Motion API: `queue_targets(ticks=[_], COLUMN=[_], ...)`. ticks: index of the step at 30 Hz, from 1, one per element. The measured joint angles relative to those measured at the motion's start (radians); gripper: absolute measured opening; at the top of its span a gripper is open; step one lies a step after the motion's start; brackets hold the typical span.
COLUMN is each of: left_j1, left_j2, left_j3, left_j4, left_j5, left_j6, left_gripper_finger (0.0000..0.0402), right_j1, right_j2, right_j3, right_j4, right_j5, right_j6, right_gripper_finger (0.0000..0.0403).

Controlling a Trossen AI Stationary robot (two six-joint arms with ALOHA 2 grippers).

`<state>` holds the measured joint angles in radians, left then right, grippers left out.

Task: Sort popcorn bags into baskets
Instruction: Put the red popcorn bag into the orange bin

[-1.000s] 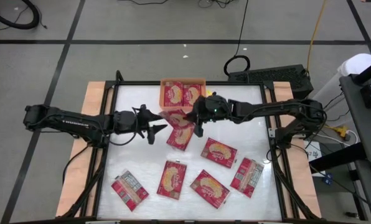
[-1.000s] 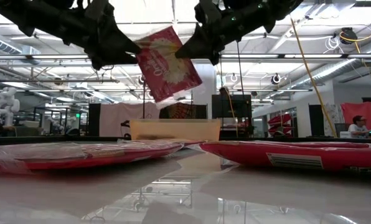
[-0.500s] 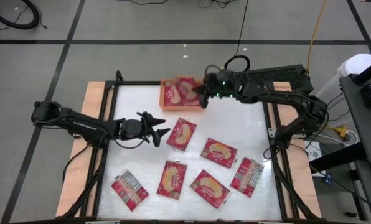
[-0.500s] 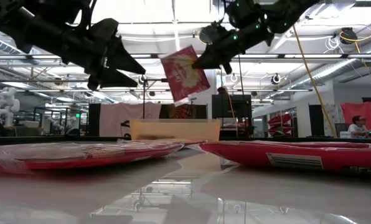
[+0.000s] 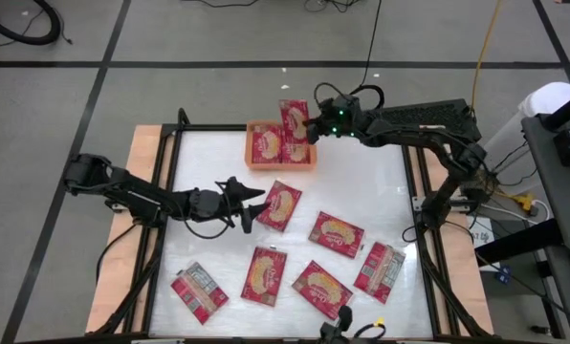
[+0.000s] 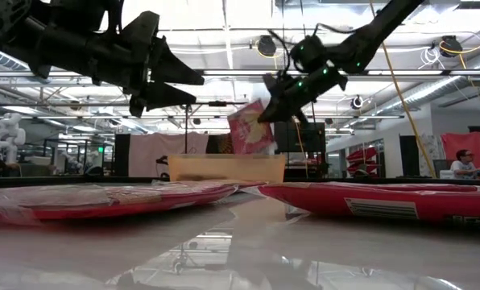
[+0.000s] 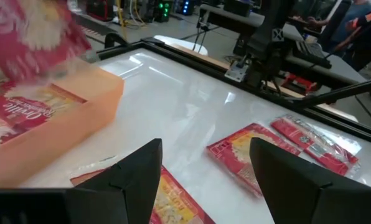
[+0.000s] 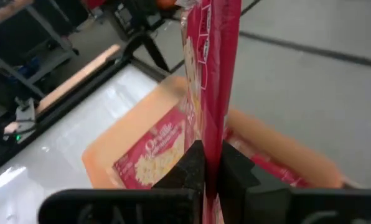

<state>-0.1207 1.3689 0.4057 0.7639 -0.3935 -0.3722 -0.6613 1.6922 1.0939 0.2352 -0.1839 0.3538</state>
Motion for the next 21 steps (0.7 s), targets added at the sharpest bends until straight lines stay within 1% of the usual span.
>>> queue_targets(ticks=[7,12,16,21], left_j1=[-0.013,-0.016,-0.016,-0.016], left_j2=[0.000,0.000,0.000,0.000], left_j3=[0.000,0.000,0.000,0.000], left_j4=[-0.002,-0.003,-0.003,-0.003], left_j5=[0.000,0.000,0.000,0.000], left_j6=[0.001,0.005,0.006,0.012], left_gripper_finger=[0.0243,0.0243,0.0243,0.0243], right_j1=[0.002,0.002,0.002,0.002], right_j2=[0.065,0.074,0.074,0.073], right_j3=[0.000,0.000,0.000,0.000], right_j4=[0.012,0.003,-0.012,-0.050], right_j5=[-0.004,-0.004,-0.004,-0.001], right_j6=[0.061,0.117,0.109,0.095], right_gripper_finger=[0.0012,0.0020,0.0042,0.0080])
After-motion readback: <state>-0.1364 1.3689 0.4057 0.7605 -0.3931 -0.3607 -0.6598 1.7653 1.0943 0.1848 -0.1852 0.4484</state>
